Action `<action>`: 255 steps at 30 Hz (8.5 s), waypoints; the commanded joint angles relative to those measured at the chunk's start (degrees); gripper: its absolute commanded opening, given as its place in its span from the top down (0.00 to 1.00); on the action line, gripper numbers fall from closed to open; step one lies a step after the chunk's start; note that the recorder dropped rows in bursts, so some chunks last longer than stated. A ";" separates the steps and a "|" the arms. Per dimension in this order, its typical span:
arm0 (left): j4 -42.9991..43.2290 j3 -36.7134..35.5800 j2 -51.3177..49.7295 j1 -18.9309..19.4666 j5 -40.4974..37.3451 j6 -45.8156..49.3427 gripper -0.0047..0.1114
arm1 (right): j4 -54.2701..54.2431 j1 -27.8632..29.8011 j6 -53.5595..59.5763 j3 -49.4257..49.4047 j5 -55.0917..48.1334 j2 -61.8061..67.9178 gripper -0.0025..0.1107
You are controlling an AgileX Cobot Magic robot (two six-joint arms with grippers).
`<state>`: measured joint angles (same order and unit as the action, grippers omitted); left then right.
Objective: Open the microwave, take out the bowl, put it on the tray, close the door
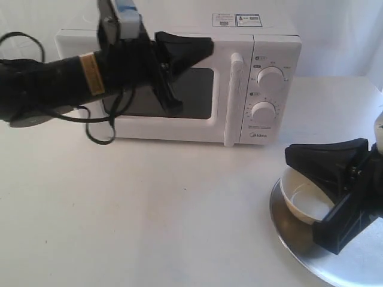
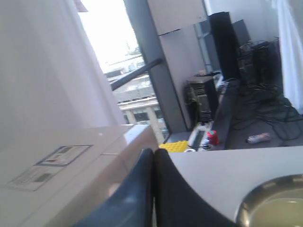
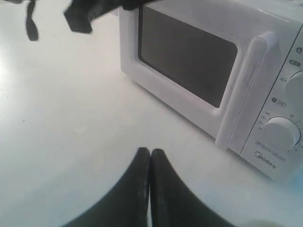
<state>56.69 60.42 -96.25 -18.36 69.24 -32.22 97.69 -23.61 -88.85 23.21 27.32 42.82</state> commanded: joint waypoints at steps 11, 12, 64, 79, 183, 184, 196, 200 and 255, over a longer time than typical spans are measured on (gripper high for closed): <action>-47.19 -43.46 29.68 13.70 0.73 28.92 0.96 | -0.17 0.21 0.16 -0.57 -0.22 -0.36 0.98; -49.30 -46.14 31.48 13.70 0.73 32.95 0.96 | -0.12 0.21 0.15 -0.57 -0.22 -0.36 0.98; -73.17 -60.42 63.60 18.89 -58.62 53.17 0.96 | -5.31 0.21 1.53 -9.24 3.60 -0.36 0.98; -81.95 -60.42 96.25 24.36 -75.57 58.99 0.96 | -5.31 0.21 1.53 -9.27 3.93 -0.36 0.98; -61.83 -60.42 96.25 21.53 -83.73 32.22 0.96 | -5.44 0.21 1.53 -9.28 3.92 -0.49 0.98; -61.83 -60.42 96.25 21.53 -83.73 32.22 0.96 | -5.44 0.21 1.53 -9.28 3.92 -0.49 0.98; -61.83 -60.42 96.25 21.53 -83.73 32.22 0.96 | -5.43 0.32 -26.13 -14.35 4.35 -11.00 0.98; -61.83 -60.42 96.25 21.53 -83.73 32.22 0.96 | -11.25 1.03 -31.72 -21.68 2.26 -23.54 0.98; -61.83 -60.42 96.25 21.53 -83.73 32.22 0.96 | -101.29 5.31 89.26 -23.21 -47.92 -42.82 0.98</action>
<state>-4.62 0.19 -0.23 3.57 -14.58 0.00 2.73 -17.70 -2.10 0.30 -17.53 0.30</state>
